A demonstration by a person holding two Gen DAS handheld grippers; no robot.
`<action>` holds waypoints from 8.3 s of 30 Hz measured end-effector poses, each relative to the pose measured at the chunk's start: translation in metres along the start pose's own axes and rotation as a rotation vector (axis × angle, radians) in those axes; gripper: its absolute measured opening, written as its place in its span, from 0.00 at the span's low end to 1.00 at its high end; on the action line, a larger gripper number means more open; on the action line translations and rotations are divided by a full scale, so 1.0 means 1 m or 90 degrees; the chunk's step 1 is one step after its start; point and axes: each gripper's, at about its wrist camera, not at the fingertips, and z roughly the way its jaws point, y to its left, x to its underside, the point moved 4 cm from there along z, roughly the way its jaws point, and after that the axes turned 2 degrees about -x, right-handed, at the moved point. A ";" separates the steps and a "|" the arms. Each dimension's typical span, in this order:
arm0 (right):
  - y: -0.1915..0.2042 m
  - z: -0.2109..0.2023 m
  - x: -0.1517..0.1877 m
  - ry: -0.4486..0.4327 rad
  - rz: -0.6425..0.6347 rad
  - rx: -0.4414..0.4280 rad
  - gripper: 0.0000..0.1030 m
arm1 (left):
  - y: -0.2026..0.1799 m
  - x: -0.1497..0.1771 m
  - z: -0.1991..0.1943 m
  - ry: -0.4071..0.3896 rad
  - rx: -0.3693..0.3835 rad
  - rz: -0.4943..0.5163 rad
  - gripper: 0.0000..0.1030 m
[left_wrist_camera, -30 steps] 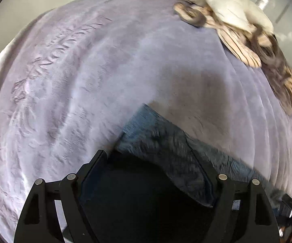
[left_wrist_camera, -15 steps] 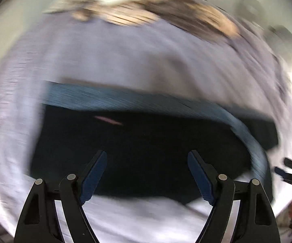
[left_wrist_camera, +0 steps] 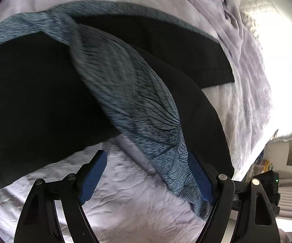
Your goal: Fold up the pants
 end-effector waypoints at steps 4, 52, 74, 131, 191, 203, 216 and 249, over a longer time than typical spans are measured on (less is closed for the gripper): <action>-0.008 0.035 -0.003 0.034 0.026 -0.055 0.49 | -0.012 0.001 0.013 0.028 -0.009 0.018 0.33; 0.069 -0.011 -0.260 -0.159 -0.104 0.155 0.15 | 0.100 -0.089 -0.032 -0.145 -0.336 -0.105 0.72; 0.220 0.144 -0.270 -0.105 -0.383 0.190 0.17 | 0.117 -0.168 -0.048 -0.214 -0.344 -0.138 0.77; 0.357 0.285 0.048 0.195 -0.713 0.177 0.44 | 0.389 0.087 -0.235 -0.217 -0.328 -0.252 0.78; 0.384 0.366 0.045 0.086 -0.632 0.316 0.51 | 0.393 0.030 -0.241 -0.255 -0.318 -0.188 0.95; 0.208 0.243 0.052 0.067 -0.201 0.163 0.49 | 0.344 0.043 -0.170 -0.166 -0.343 -0.107 0.96; 0.200 0.260 0.038 0.044 -0.213 0.167 0.07 | 0.331 0.016 -0.162 -0.137 -0.368 -0.106 0.97; 0.228 0.087 0.152 -0.164 -0.426 0.267 0.90 | 0.091 0.109 -0.210 -0.095 -0.227 0.136 0.99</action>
